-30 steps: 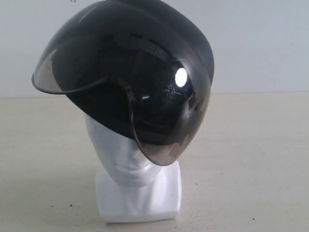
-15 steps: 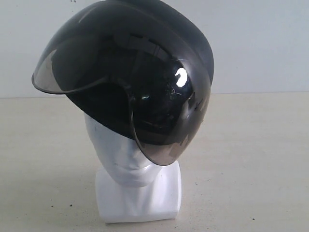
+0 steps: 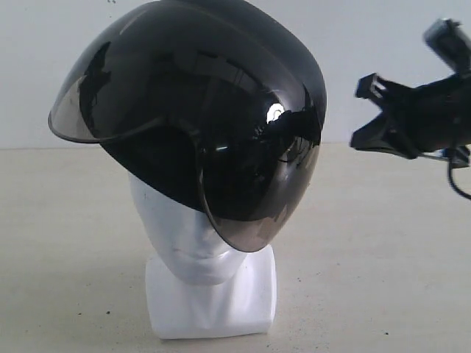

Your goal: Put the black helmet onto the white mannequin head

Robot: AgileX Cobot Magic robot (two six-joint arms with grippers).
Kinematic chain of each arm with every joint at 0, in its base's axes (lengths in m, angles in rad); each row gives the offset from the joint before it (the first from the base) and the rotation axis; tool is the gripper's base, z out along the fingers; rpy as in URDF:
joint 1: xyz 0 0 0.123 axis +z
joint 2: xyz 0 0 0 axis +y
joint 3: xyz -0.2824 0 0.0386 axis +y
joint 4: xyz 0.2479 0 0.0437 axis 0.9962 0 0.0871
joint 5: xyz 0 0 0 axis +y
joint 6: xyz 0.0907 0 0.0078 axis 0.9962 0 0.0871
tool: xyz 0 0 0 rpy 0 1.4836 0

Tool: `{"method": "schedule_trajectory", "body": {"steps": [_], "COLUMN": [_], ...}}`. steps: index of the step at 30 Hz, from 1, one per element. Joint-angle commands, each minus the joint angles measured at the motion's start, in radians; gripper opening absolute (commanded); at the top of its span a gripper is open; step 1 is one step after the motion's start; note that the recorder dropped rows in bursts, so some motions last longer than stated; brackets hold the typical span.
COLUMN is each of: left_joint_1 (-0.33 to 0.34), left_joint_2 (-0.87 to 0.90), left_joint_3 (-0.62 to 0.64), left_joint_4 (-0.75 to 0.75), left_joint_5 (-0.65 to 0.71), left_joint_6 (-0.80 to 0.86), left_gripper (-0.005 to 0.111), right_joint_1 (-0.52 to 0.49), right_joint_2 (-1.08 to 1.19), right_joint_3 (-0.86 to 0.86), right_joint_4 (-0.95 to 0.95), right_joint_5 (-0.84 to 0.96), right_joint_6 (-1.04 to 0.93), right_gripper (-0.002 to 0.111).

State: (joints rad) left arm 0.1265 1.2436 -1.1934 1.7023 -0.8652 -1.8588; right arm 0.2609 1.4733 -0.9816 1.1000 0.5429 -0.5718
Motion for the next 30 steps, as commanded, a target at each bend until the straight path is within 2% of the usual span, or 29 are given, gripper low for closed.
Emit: {"method": "schedule_trajectory", "body": {"steps": [1, 3, 8, 12, 20, 24, 27, 30], "left_joint_1": [-0.087, -0.093, -0.093, -0.093, -0.093, -0.120, -0.128, -0.128], "left_joint_2": [0.081, 0.103, 0.145, 0.169, 0.164, 0.160, 0.159, 0.158], "left_joint_3": [-0.029, -0.029, -0.027, -0.027, 0.013, 0.037, 0.044, 0.044], "left_joint_4": [0.042, 0.042, 0.042, 0.042, 0.042, 0.042, 0.042, 0.042], "left_joint_5": [-0.063, -0.058, -0.078, -0.134, -0.167, -0.185, -0.255, -0.260], "left_joint_6": [0.004, 0.014, 0.020, -0.007, -0.009, -0.009, -0.009, -0.028], "left_gripper": [0.004, 0.004, 0.004, 0.004, 0.004, 0.004, 0.004, 0.004], "right_joint_1": [0.129, 0.149, 0.149, 0.149, 0.159, 0.159, 0.159, 0.159], "right_joint_2": [0.015, 0.012, -0.020, -0.046, -0.085, -0.094, -0.096, -0.096], "right_joint_3": [-0.027, -0.026, -0.029, -0.045, -0.088, -0.088, -0.088, -0.088], "right_joint_4": [0.022, 0.018, 0.018, 0.018, 0.042, 0.042, 0.047, 0.052], "right_joint_5": [-0.071, -0.038, -0.087, -0.074, -0.039, -0.030, -0.021, -0.017], "right_joint_6": [0.002, 0.002, 0.012, 0.010, 0.013, 0.013, 0.013, 0.013], "right_gripper": [0.000, 0.000, 0.000, 0.000, 0.000, 0.000, 0.000, 0.000]}}
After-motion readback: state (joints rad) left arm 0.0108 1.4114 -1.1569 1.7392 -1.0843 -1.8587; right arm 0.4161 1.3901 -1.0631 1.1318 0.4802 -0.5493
